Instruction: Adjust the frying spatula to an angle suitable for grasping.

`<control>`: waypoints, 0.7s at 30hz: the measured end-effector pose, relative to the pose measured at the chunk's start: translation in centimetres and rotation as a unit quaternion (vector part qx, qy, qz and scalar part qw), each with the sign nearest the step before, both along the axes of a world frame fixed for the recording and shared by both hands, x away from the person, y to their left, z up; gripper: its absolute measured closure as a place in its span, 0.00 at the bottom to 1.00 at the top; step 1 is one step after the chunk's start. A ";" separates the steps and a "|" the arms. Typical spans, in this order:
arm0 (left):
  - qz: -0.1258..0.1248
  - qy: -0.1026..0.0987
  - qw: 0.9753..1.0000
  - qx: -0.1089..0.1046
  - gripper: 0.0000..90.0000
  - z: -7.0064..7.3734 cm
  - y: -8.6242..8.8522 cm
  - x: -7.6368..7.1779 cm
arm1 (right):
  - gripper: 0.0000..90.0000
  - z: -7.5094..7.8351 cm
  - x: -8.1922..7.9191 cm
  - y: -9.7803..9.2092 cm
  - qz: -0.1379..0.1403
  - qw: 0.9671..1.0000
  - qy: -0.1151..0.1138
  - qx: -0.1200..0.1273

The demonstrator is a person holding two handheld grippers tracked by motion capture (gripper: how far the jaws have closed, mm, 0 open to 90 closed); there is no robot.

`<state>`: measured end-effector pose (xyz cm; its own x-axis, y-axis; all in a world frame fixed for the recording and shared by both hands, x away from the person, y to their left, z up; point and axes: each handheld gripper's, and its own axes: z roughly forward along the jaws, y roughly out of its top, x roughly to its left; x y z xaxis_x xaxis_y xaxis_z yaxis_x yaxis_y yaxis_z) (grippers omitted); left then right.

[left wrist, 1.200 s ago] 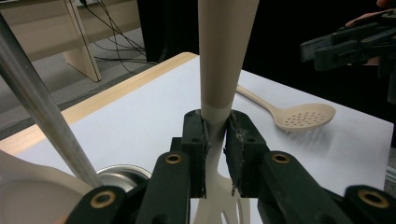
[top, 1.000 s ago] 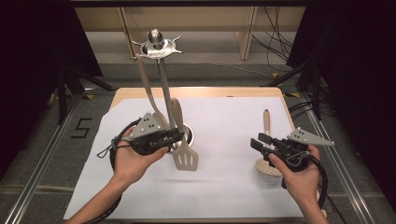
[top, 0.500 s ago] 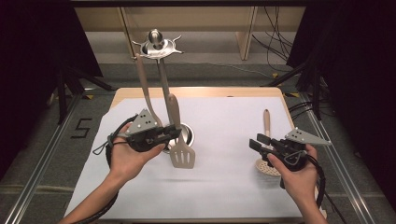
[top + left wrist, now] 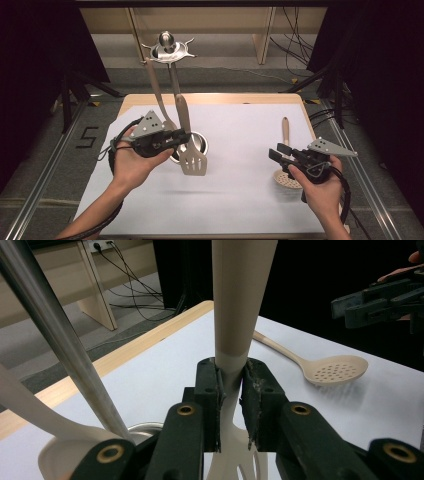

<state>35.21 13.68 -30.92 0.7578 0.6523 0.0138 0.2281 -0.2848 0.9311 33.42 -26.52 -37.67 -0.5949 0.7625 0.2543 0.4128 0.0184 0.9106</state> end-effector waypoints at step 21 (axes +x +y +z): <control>0.009 -0.004 1.000 0.012 0.86 1.2 0.3 0.7 | 0.63 -0.3 -0.4 0.2 0.005 1.000 0.001 -0.003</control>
<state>35.92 13.94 -29.70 0.7460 0.6650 0.0357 0.2265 -0.3038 0.9254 33.02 -26.31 -38.00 -0.6028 0.7577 0.2500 0.4137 0.0289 0.9099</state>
